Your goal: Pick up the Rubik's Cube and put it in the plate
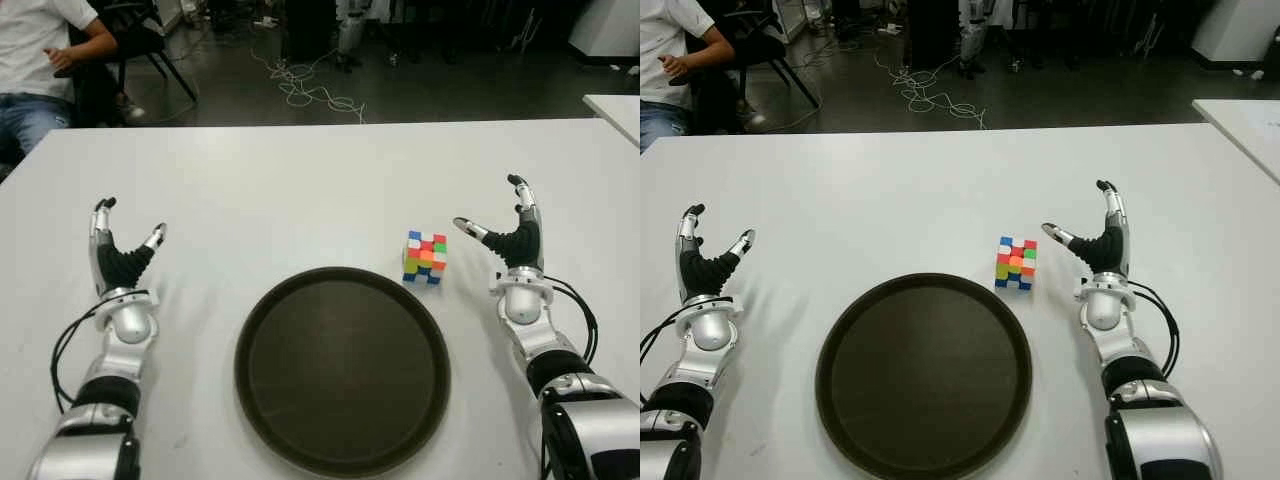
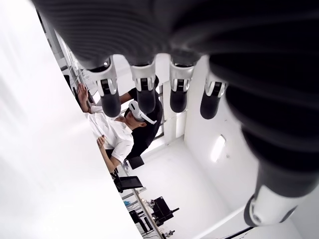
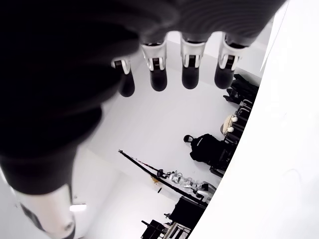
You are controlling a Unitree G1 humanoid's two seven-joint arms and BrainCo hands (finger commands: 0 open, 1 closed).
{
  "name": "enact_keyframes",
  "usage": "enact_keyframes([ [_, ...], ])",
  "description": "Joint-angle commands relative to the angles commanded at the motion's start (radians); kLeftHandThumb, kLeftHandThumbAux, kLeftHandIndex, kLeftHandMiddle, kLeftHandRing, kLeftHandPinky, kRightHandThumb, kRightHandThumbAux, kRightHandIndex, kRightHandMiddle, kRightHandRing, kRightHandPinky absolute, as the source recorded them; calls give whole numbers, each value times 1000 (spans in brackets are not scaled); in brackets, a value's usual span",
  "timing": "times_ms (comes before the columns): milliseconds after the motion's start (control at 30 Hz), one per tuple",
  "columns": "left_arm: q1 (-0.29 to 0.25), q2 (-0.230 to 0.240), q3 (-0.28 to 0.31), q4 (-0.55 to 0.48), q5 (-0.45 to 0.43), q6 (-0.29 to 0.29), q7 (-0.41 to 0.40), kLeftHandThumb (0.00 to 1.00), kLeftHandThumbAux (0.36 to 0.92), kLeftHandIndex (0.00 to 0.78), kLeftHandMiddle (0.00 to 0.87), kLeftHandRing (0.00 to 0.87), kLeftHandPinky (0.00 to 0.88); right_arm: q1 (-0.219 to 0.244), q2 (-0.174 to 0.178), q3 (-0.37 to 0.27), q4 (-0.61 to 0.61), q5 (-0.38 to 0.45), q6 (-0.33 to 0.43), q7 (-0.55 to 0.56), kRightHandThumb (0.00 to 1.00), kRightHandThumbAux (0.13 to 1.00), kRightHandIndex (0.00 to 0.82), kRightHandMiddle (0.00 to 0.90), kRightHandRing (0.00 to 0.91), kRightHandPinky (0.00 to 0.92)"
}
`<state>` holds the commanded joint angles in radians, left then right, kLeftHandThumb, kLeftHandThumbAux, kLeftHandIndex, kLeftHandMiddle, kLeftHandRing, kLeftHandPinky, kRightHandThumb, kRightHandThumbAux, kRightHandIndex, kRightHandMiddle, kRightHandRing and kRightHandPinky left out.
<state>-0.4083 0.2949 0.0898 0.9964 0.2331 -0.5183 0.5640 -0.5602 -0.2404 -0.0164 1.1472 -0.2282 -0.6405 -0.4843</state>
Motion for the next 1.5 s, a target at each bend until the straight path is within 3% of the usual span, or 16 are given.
enact_keyframes([
  [467, -6, 0, 1, 12, -2, -7, 1, 0, 658, 27, 0, 0, 20, 0, -6, 7, -1, -9, 1, 3, 0, 748, 58, 37, 28, 43],
  [733, -6, 1, 0, 12, -2, -11, 2, 0, 694, 38, 20, 2, 13, 0, -5, 4, -2, -5, 1, 7, 0, 756, 56, 41, 33, 46],
  [1067, -4, -2, 3, 10, -8, -17, -2, 0, 677, 46, 33, 18, 36, -1, -4, 1, 2, -2, 1, 7, 0, 769, 54, 37, 31, 47],
  [1500, -4, -5, 1, 6, -9, -11, -3, 0, 700, 38, 11, 0, 19, -1, -7, -3, 7, 4, 0, 21, 0, 765, 54, 37, 30, 49],
])
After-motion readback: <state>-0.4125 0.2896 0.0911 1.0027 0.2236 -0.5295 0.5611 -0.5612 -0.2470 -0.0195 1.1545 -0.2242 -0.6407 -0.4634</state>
